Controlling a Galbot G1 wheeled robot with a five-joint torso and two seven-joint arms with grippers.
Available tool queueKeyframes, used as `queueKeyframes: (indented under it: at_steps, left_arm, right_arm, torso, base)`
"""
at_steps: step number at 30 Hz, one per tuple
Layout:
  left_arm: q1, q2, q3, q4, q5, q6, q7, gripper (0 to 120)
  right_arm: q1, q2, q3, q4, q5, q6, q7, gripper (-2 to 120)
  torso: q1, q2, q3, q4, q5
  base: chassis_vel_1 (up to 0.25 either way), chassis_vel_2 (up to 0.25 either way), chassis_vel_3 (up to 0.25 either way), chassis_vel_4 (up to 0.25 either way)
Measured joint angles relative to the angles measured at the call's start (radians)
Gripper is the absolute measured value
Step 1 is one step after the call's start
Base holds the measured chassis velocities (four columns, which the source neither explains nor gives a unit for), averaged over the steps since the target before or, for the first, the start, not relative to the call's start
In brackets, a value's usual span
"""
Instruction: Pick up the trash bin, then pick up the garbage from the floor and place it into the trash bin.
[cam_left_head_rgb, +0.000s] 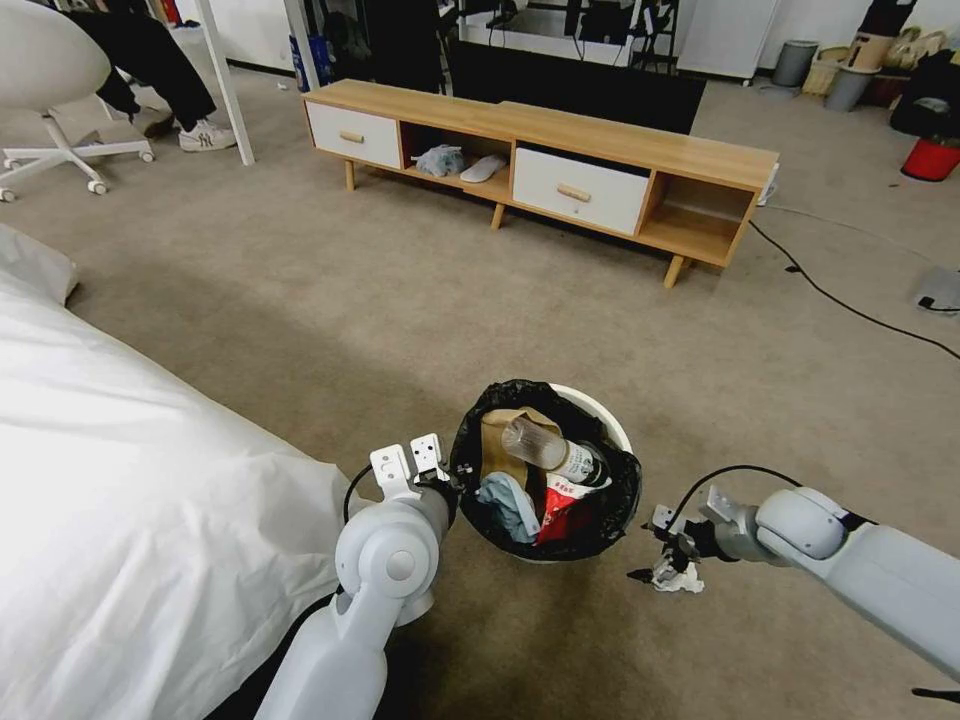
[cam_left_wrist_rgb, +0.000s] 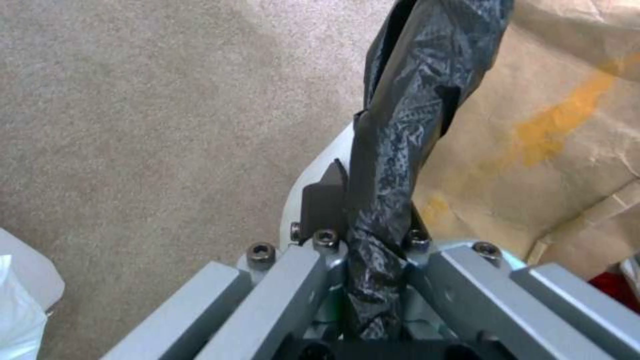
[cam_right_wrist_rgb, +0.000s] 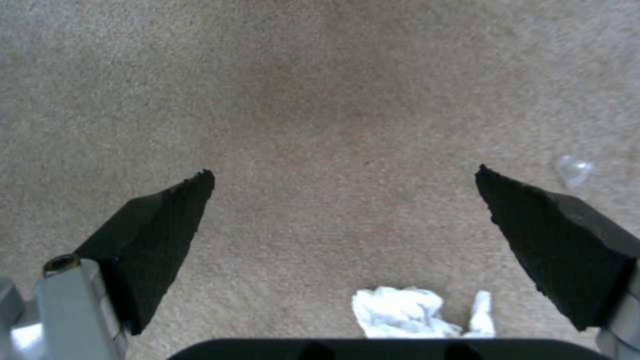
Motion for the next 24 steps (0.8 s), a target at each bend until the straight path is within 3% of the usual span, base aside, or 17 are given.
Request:
queueKeyframes:
  at_steps: [24]
  left_arm:
    - [0.0,0.008,0.002,-0.002,0.003,0.0,0.003,1]
  right_arm:
    - [-0.103,-0.055,0.076,0.01,0.006,-0.002,0.005,100]
  torso:
    - [0.0,0.0,0.0,0.0001,0.0]
  base:
    - [0.0,0.0,0.0,0.0]
